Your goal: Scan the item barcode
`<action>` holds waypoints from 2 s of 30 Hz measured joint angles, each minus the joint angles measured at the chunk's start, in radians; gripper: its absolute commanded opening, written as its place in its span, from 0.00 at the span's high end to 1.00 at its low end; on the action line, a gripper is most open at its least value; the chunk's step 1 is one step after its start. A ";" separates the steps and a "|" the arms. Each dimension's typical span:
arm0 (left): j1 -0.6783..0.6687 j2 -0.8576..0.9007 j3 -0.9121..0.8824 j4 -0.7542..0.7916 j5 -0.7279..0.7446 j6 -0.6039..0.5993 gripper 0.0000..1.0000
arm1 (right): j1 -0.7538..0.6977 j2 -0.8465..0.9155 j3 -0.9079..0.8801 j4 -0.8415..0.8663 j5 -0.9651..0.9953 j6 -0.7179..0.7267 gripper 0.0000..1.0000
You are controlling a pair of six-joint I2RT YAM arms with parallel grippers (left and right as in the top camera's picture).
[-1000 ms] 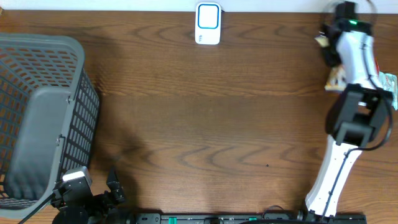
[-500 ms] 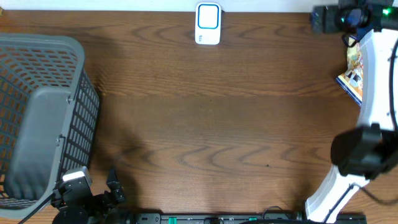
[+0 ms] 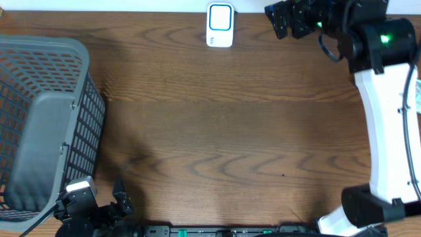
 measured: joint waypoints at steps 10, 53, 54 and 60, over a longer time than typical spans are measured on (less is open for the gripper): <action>0.000 0.000 0.000 0.000 0.000 0.000 0.02 | -0.001 -0.291 0.001 0.027 0.000 0.042 0.01; 0.000 0.000 0.000 0.000 0.000 0.000 0.02 | -0.001 -1.140 -0.881 0.700 0.180 0.048 0.01; 0.000 0.000 0.000 0.000 0.000 0.000 0.02 | -0.001 -1.140 -0.882 0.688 0.183 0.048 0.01; 0.000 0.000 0.000 0.000 0.000 0.000 0.02 | -0.001 -1.139 -0.897 0.523 0.226 0.047 0.01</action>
